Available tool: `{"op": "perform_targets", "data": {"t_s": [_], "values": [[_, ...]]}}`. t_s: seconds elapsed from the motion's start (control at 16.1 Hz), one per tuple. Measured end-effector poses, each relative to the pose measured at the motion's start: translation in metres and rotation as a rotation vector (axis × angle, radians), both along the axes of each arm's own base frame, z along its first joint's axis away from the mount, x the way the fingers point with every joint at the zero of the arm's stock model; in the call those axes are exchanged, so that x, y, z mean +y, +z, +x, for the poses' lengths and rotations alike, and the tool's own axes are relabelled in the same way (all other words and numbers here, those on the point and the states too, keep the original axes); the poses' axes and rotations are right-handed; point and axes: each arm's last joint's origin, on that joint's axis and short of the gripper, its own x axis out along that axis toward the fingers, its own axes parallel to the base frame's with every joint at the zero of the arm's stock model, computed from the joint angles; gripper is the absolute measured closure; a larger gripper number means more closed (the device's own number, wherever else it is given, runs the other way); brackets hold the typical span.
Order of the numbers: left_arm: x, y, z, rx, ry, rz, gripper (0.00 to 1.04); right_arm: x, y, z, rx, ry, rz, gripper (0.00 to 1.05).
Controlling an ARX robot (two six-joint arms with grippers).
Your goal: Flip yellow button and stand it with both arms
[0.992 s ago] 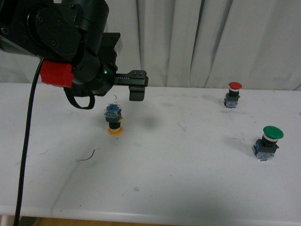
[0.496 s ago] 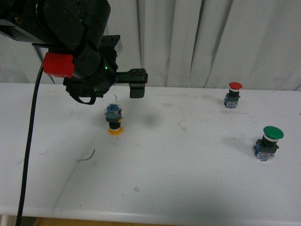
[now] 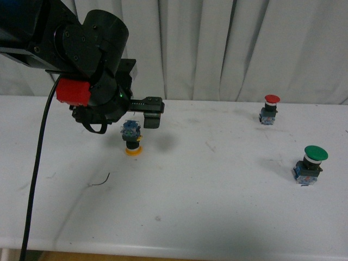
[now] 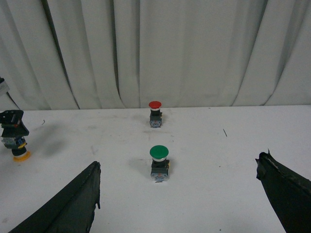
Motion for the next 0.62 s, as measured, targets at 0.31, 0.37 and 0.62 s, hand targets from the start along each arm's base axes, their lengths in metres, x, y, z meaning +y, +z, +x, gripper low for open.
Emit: {"op": "perform_targets", "data": {"t_s": [0.31, 0.37, 0.62], "values": [[0.0025, -0.0057, 0.0028, -0.002, -0.005, 0.035, 0.07, 0.0000, 0.0000, 0.0000, 0.000, 0.000, 0.000, 0.06], [0.0020, -0.0072, 0.0026, 0.006, -0.016, 0.022, 0.07, 0.0000, 0.0000, 0.0000, 0.000, 0.000, 0.000, 0.06], [0.0013, -0.0097, 0.0024, 0.030, -0.034, 0.008, 0.07, 0.0000, 0.0000, 0.0000, 0.000, 0.000, 0.000, 0.06]]}}
